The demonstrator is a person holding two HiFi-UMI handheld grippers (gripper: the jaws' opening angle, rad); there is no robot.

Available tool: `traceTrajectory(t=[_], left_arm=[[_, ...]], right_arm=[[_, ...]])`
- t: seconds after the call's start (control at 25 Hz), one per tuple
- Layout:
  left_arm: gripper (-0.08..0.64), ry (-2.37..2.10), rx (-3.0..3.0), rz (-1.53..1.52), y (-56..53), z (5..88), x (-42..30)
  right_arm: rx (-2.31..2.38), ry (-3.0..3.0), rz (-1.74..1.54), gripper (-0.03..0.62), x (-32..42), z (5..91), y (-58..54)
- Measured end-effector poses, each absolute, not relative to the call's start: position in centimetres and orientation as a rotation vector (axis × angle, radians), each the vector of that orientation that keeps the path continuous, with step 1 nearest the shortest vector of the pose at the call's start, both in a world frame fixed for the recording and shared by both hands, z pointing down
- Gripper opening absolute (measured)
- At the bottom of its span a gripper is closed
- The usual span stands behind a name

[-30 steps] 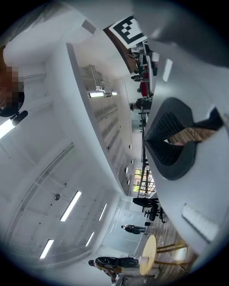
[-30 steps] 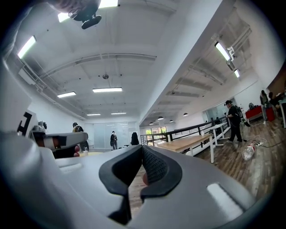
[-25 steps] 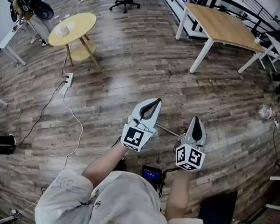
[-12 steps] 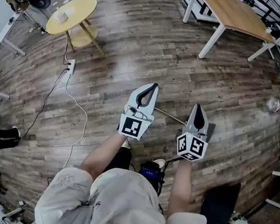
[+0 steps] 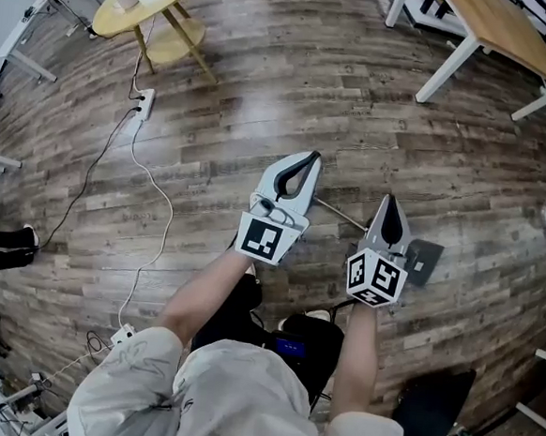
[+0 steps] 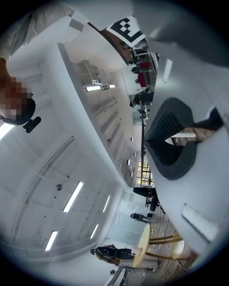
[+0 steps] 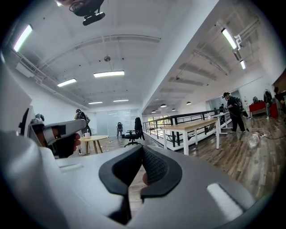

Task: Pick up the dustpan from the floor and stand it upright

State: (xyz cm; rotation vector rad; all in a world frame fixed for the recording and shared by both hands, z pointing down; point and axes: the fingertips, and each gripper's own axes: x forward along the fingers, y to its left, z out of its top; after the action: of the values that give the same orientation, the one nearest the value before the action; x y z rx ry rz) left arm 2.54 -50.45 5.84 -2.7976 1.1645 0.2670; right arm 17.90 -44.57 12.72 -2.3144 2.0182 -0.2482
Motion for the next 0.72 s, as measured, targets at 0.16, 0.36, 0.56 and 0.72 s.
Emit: traceTrajectory(t=[0.16,0.36,0.56,0.72], left_arm=[[0.02,1.178,-2.78,0.254,-54.1,27.8,1.0],[0.02,1.226,-2.759,0.28,-57.5,55.1,-1.6],[0.02,1.227,-2.757,0.252,-63.3,82.5,-0.6],[0.02,1.226,-2.757,0.282,-66.0,103.4,-0.6]], right_arm=[[-2.311,2.035,-0.254,0.008,15.9,35.2,-48.5],[-2.3,2.047,-0.228,0.008,13.5,63.0,-52.2],[-2.299,2.043,-0.17,0.008,14.3,89.5,-58.2],[-2.316,2.029,-0.112,0.006,14.2,110.2,-61.2]])
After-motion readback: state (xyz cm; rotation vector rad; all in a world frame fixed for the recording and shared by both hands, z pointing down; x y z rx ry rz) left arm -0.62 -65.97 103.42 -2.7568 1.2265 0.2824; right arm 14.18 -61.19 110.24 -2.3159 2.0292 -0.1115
